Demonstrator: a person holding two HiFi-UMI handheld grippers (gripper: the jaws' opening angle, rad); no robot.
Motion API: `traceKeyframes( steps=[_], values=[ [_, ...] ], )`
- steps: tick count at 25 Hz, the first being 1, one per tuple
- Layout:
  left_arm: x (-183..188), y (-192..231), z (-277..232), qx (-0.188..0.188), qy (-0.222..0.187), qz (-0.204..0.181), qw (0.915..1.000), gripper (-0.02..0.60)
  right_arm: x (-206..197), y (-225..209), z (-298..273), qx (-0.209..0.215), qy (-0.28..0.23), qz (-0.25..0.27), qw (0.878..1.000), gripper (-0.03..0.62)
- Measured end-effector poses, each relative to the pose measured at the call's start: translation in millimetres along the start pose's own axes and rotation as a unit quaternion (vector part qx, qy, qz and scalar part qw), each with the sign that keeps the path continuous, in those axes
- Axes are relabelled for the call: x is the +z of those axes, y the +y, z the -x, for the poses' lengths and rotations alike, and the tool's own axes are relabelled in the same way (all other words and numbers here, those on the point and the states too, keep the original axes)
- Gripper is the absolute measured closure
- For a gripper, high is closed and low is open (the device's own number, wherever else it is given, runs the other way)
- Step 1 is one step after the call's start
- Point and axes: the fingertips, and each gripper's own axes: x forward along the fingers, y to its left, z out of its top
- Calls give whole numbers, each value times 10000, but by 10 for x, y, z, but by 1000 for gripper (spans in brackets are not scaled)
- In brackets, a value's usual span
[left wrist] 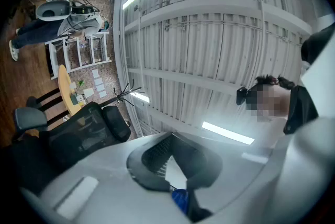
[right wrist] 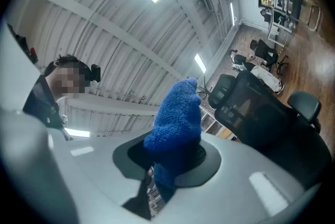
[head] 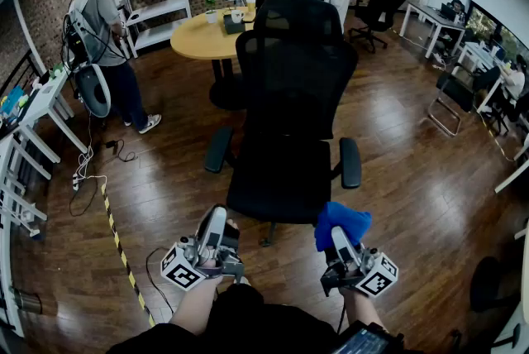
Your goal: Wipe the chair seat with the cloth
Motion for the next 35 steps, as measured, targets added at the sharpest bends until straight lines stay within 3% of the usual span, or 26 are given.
traceKeyframes(
  steps=[5,10,17,24,28,32,35],
  values=[
    [128,530,-203,43,-107,65,9999,586,-54,-428,-391,-95,80,-94,9999,510],
    [256,1445,-519,64,-141,268,9995,586,-188,-1095,-1020,-310,354,87,9989,510],
    [434,2660,-1161,107,230,732,9970,586,-224,-1959,-2134,-644,516,246,9963,511],
    [333,3268,-1448,493,289,786,9953,586,-352,-2898,-2716,-869,989,400,9905,511],
    [207,3541,-1223,794,124,780,9937,586,-1005,-3920,-3002,-1162,1790,511,9756,510],
    [-62,3776,-952,1151,181,842,9896,586,-2098,-5079,-3244,-1533,2876,698,9428,511],
    [-276,4019,-785,1426,267,894,9854,586,-2830,-5816,-3341,-1952,3370,677,9185,510]
  ],
)
